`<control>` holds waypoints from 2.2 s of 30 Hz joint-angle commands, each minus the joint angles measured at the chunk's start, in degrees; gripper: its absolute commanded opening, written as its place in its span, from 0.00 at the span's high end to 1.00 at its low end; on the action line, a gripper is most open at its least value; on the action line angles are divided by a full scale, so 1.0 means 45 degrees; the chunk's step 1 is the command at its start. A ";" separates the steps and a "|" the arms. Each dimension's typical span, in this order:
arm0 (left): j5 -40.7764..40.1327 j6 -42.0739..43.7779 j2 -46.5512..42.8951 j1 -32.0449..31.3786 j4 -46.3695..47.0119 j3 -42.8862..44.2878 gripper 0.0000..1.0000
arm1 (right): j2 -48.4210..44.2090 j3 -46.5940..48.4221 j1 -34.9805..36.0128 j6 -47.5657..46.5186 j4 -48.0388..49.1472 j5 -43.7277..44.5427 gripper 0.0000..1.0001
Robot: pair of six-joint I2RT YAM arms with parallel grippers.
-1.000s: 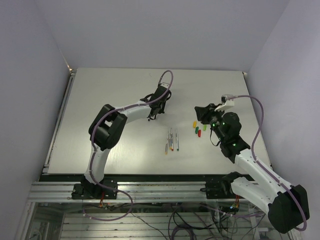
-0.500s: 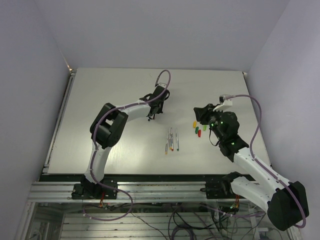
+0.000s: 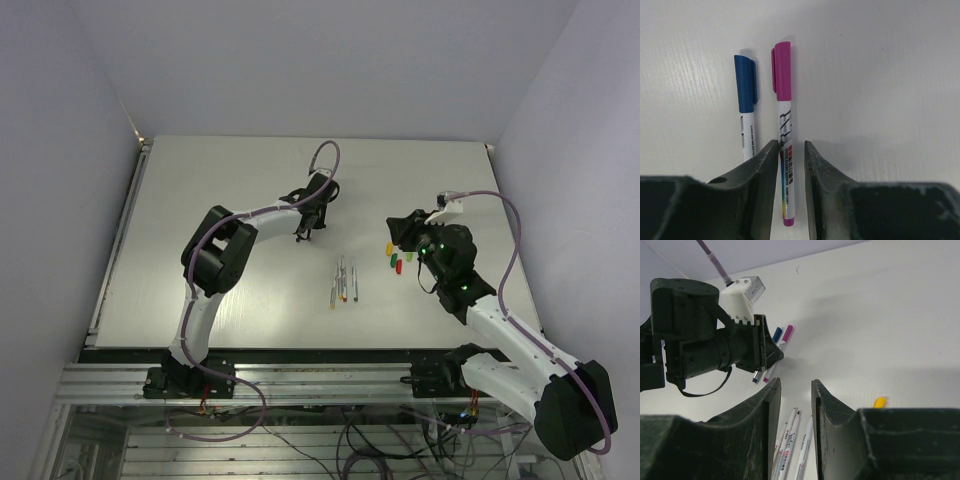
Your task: Insert the pens into the pen caps
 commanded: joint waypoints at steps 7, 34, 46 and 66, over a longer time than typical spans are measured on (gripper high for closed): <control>0.0242 0.0077 -0.1039 0.0085 0.0283 0.0282 0.62 | -0.0363 -0.0257 0.0040 0.0187 0.0123 0.0322 0.69; 0.0856 -0.0207 -0.4539 -0.2387 -0.2116 -0.3184 0.53 | -0.1008 -0.1507 -0.0058 0.1417 -0.0297 0.2283 0.30; 0.1790 0.0039 -0.4097 -0.3544 -0.2486 -0.3770 0.46 | -0.1207 -0.1510 -0.0048 0.1187 -0.0672 0.2722 0.36; 0.2131 -0.0037 -0.3689 -0.4343 -0.3042 -0.4022 0.47 | -0.1471 -0.1502 -0.0058 0.1394 -0.0987 0.2585 0.35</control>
